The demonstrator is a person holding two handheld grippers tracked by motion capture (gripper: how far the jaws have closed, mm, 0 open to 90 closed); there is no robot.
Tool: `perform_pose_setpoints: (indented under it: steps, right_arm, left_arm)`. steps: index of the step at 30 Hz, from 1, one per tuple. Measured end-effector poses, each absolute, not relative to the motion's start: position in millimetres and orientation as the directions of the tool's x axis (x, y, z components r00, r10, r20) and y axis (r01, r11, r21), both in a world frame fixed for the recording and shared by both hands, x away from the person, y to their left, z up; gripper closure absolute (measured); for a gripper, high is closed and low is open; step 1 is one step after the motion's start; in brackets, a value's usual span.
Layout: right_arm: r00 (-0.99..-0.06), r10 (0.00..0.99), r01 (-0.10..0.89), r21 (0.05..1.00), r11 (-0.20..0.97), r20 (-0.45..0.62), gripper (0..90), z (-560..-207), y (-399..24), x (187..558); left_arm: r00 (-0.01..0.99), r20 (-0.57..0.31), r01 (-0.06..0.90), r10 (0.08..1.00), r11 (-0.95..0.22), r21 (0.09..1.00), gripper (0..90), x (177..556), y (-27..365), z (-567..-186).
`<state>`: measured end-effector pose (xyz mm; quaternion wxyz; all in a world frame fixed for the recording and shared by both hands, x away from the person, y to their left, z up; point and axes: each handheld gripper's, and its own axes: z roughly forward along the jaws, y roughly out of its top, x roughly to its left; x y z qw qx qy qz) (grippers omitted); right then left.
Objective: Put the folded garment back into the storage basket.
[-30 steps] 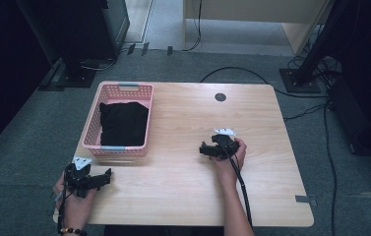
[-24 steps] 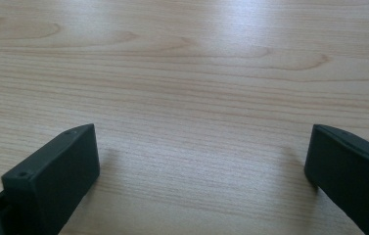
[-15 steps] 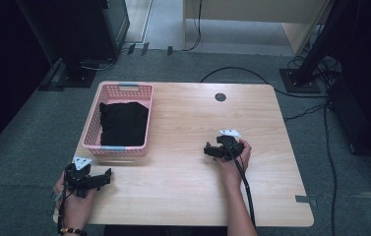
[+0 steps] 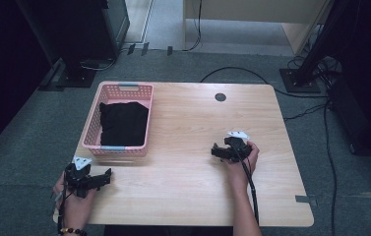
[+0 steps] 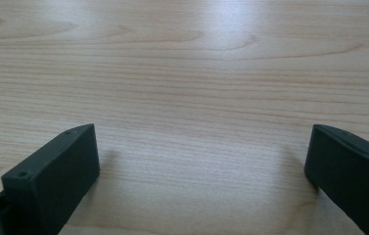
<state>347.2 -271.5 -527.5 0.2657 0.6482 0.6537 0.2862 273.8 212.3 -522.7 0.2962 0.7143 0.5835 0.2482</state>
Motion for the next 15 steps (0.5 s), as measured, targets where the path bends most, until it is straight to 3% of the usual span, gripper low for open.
perform_pose_setpoints:
  steps: [15]
  right_arm:
    - [0.001, 1.0, 0.695, 0.718, -0.019, 0.025, 0.0, -527.6, -287.4, 339.8]
  left_arm:
    - [0.181, 0.009, 0.688, 0.983, -0.133, 0.713, 0.0, 273.4, 210.7, -522.7]
